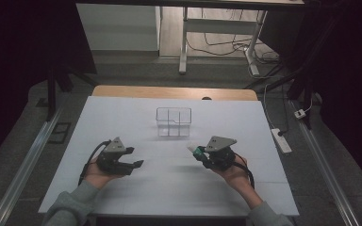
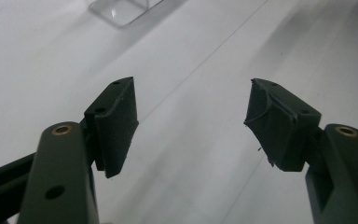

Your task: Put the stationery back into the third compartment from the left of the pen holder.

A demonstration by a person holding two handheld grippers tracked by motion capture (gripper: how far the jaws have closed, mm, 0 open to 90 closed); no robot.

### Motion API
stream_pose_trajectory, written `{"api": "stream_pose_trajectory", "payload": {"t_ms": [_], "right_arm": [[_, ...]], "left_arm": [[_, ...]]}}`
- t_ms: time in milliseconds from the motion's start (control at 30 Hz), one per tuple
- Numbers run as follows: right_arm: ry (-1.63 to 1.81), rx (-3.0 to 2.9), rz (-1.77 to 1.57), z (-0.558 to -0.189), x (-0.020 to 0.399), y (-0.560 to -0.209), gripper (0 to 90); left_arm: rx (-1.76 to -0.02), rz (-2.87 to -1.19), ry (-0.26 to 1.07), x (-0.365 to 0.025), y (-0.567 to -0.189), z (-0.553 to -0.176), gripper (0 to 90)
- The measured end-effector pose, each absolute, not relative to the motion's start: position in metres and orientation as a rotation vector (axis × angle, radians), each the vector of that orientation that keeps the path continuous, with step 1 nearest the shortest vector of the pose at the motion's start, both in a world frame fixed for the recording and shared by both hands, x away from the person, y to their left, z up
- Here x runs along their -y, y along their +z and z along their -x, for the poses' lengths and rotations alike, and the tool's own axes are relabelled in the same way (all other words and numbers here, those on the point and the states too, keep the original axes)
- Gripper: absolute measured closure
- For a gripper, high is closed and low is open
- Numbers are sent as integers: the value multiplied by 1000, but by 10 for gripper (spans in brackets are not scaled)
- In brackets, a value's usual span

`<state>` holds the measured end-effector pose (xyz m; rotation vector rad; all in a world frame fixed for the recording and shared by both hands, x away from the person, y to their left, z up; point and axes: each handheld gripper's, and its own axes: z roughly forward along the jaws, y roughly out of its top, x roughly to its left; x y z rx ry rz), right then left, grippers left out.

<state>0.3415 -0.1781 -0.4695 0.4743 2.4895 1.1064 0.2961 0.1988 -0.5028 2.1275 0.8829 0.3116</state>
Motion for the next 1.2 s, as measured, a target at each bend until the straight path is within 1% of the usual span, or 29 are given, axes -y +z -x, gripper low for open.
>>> {"api": "stream_pose_trajectory", "payload": {"t_ms": [233,500,733,933,1200], "right_arm": [[1167,-2460,-529,-345,179,-467,652],[1234,-2412,-586,-354,179,-460,652],[1313,-2351,-611,-368,166,-444,651],[1399,-2281,-674,-396,147,-432,651],[1407,-2216,-759,-441,128,-429,651]], "left_arm": [[-936,-2114,325,-216,-510,-284,331],[-945,-2126,337,-220,-513,-280,326],[-951,-2134,345,-223,-514,-280,318],[-968,-2127,348,-227,-516,-279,317],[-980,-2114,352,-232,-517,-278,317]]}}
